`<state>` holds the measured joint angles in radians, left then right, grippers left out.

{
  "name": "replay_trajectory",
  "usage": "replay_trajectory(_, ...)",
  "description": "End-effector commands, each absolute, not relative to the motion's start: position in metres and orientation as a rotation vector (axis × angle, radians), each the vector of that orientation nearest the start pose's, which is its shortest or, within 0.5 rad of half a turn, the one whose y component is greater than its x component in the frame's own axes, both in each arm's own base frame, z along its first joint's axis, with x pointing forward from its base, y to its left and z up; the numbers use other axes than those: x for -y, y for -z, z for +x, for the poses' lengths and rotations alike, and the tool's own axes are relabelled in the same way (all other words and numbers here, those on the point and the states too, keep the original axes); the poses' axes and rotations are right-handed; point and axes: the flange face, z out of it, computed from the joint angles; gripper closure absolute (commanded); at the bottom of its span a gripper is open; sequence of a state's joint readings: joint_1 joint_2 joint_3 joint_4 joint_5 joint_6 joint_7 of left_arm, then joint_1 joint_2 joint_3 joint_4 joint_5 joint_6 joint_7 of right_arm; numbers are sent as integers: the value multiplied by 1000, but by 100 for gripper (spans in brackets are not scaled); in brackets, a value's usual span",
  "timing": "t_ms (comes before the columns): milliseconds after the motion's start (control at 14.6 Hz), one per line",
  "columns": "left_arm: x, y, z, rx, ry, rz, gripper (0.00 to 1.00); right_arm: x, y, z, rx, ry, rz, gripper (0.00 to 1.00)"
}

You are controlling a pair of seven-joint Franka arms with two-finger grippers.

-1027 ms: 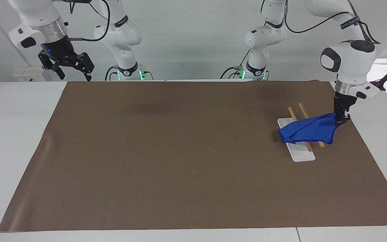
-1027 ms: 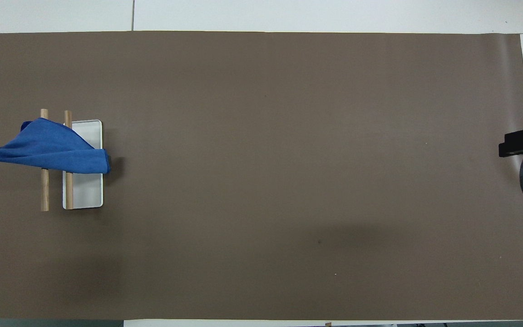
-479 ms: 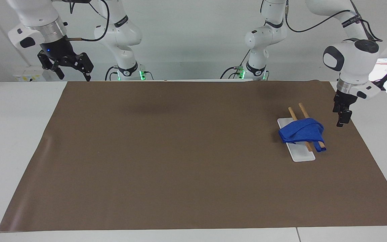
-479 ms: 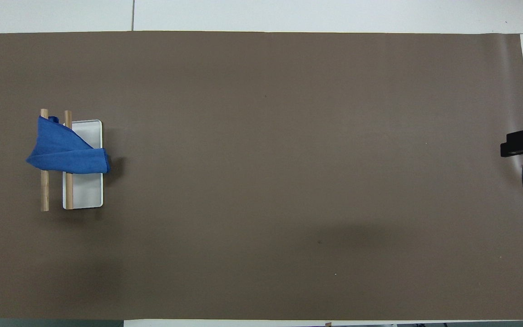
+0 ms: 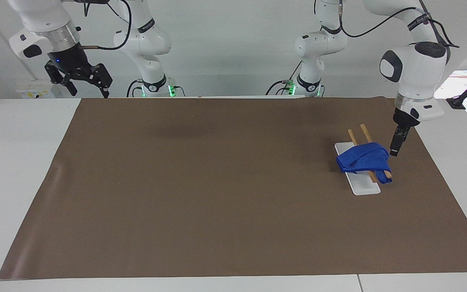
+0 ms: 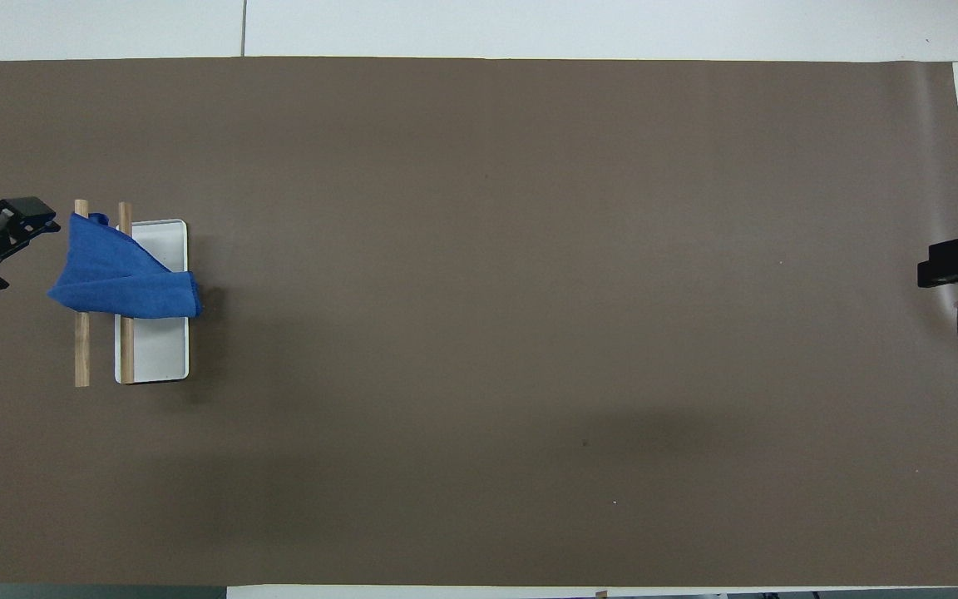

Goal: Right arm passes towel to left arm to hang

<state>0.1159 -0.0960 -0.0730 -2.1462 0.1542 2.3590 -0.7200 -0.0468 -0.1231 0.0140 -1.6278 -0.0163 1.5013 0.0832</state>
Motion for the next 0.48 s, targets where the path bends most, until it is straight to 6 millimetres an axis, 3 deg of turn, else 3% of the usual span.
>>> replay_trajectory(0,16,-484,550,792,499,-2966,0,22,-657,504,-157,3,-3160,0)
replay_trajectory(205,54,-505,553,631,434,-3023,0,22,-657,504,-157,3,-3160,0)
replay_trajectory(411,62,-536,561,453,274,-3099,0,22,-657,504,-157,3,-3159,0)
